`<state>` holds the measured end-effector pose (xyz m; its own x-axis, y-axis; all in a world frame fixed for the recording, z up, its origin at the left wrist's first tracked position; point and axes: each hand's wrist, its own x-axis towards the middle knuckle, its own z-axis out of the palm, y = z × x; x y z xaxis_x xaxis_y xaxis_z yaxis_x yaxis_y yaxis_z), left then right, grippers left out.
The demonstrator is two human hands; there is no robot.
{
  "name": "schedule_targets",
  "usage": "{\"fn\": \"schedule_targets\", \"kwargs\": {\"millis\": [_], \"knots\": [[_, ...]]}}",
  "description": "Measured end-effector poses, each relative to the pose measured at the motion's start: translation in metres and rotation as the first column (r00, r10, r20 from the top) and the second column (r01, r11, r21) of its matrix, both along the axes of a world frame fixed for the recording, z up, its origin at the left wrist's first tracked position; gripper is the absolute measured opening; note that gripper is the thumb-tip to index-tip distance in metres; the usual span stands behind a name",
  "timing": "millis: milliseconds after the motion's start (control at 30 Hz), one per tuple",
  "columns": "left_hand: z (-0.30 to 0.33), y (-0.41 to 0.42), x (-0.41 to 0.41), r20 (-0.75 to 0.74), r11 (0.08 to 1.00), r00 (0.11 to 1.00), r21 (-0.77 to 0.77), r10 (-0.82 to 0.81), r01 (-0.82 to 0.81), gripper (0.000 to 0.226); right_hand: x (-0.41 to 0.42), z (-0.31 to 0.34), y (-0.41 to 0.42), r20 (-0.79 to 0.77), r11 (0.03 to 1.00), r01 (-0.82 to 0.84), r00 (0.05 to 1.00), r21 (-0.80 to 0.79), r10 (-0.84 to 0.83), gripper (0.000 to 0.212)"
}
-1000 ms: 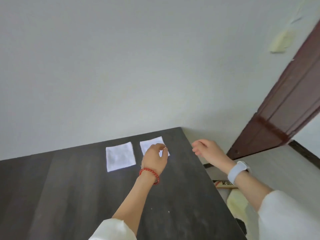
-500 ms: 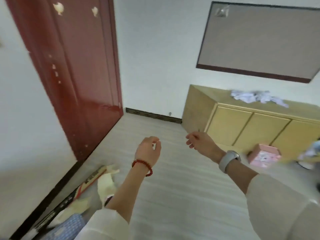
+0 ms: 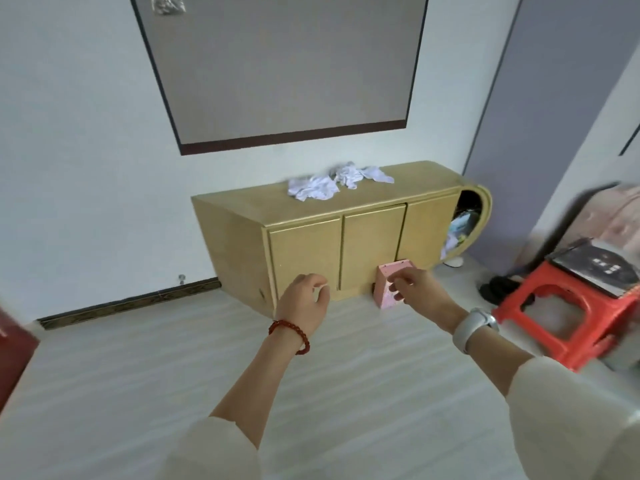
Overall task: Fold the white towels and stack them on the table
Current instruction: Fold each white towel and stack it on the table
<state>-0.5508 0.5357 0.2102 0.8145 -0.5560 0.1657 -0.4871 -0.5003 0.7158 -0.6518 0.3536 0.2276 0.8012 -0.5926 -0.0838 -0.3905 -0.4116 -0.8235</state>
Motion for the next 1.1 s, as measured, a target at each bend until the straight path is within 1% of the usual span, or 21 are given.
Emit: {"fn": "schedule_targets", "kwargs": {"millis": [100,233,333,467,567,667,800,933,1100], "knots": [[0.009,-0.073,0.070,0.028,0.999,0.999,0.025,-0.035,0.034,0.022,0.055,0.012,-0.070,0.002,0.999,0.043,0.999,0.008,-0.043,0.022],[0.025,-0.181,0.140,0.053,0.993,0.993,0.056,-0.104,0.101,0.023,0.101,0.028,-0.161,0.001,0.992,0.121,0.993,0.032,-0.121,0.022],[0.023,-0.268,0.174,0.044,0.980,0.981,0.077,-0.189,0.185,0.024,0.124,0.022,-0.234,-0.003,0.977,0.201,0.980,0.069,-0.201,0.024],[0.006,-0.386,0.218,0.012,0.965,0.967,0.076,-0.254,0.252,0.024,0.160,-0.004,-0.344,-0.020,0.961,0.267,0.964,0.067,-0.266,0.024],[0.000,-0.470,0.260,-0.003,0.973,0.975,0.065,-0.222,0.222,0.021,0.193,-0.018,-0.430,-0.029,0.956,0.282,0.959,0.074,-0.281,0.024],[-0.004,-0.545,0.311,-0.012,0.981,0.987,0.103,-0.162,0.162,0.020,0.237,-0.019,-0.513,-0.024,0.963,0.258,0.966,0.073,-0.257,0.023],[-0.021,-0.610,0.371,-0.056,0.976,0.991,0.171,-0.123,0.131,0.021,0.307,-0.030,-0.599,-0.078,0.975,0.212,0.975,0.068,-0.207,0.022],[-0.048,-0.649,0.429,-0.084,0.971,0.996,0.232,-0.041,0.060,0.021,0.379,-0.052,-0.650,-0.139,0.988,0.145,0.981,0.059,-0.136,0.021],[-0.103,-0.706,0.509,-0.118,0.959,0.993,0.283,0.027,0.008,0.025,0.483,-0.105,-0.708,-0.180,0.994,0.094,0.980,0.051,-0.083,0.021]]}}
